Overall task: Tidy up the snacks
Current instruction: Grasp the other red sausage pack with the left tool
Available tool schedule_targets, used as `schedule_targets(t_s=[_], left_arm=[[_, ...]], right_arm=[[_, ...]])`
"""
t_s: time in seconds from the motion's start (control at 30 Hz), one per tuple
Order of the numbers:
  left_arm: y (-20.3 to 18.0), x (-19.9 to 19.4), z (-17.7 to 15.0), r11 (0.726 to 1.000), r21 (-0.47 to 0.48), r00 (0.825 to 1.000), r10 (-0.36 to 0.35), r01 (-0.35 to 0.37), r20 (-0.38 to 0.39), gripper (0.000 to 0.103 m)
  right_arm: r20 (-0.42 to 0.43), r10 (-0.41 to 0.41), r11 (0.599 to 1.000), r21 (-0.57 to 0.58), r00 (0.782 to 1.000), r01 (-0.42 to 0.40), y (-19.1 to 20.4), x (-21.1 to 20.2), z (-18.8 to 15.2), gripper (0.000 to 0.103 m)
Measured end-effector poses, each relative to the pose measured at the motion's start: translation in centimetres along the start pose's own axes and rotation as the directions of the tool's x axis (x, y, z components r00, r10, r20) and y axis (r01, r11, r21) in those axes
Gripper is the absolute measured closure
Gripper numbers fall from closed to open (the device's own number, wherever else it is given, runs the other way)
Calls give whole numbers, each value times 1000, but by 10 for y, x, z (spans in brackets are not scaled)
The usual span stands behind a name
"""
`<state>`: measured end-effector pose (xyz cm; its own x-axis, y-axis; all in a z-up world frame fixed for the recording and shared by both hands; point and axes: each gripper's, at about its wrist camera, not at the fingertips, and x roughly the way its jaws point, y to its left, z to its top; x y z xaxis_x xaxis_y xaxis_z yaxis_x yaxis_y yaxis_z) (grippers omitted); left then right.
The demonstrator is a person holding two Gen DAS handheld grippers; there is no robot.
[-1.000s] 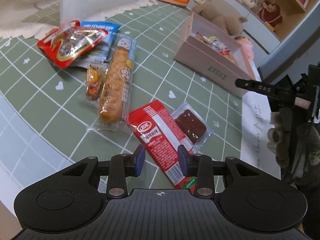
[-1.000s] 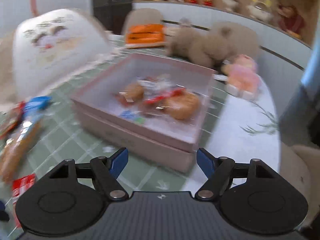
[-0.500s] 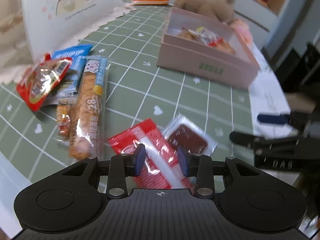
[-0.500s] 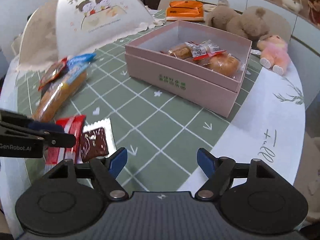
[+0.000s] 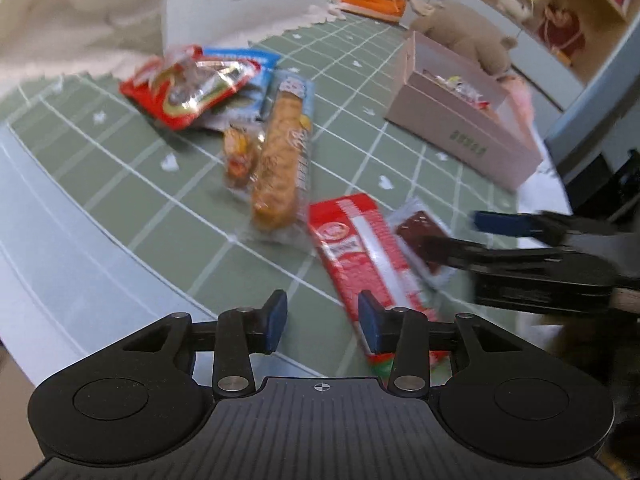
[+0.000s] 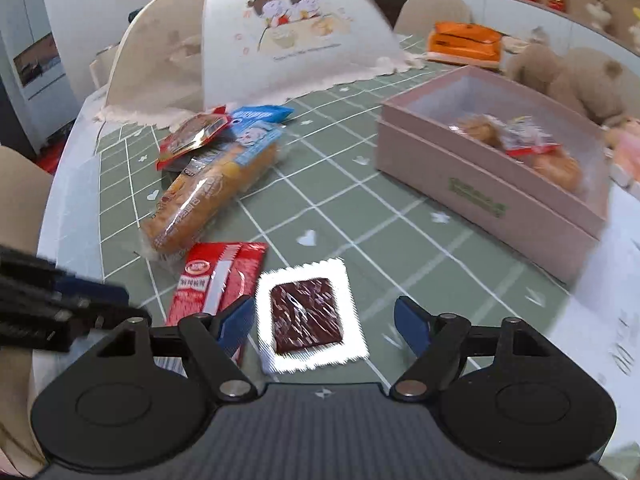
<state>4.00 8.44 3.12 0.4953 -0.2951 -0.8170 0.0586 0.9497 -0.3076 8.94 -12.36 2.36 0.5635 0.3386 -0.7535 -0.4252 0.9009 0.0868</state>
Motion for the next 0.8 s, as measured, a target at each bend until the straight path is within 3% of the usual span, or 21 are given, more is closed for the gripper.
schedule_targets(t_s=[0.13, 0.3, 0.43, 0.5, 0.57, 0.73, 0.8], left_arm=[[-16, 2, 0, 1000, 24, 1000, -9, 9, 14, 59], [-37, 20, 8, 999, 51, 1000, 3, -5, 24, 59], [-65, 37, 15, 988, 153, 1000, 7, -12, 27, 59], [-82, 45, 16, 970, 242, 999, 26, -31, 23, 58], [-95, 48, 13, 948, 314, 999, 47, -52, 23, 58], [-102, 42, -7, 886, 439, 989, 135, -148, 61, 55], [-94, 37, -12, 876, 450, 985, 158, -171, 66, 54]], right_arm=[[-18, -9, 1000, 18, 1000, 9, 1, 9, -2, 51], [-30, -79, 996, 33, 996, 80, -13, -14, -26, 51], [-58, -110, 990, 85, 992, 114, -31, -36, -48, 50], [-61, -145, 985, 87, 988, 150, -33, -43, -57, 43], [-69, -161, 981, 99, 985, 167, -35, -46, -64, 29], [-55, -193, 971, 132, 980, 198, -39, -49, -74, 17], [-46, -195, 971, 134, 980, 199, -39, -47, -75, 13]])
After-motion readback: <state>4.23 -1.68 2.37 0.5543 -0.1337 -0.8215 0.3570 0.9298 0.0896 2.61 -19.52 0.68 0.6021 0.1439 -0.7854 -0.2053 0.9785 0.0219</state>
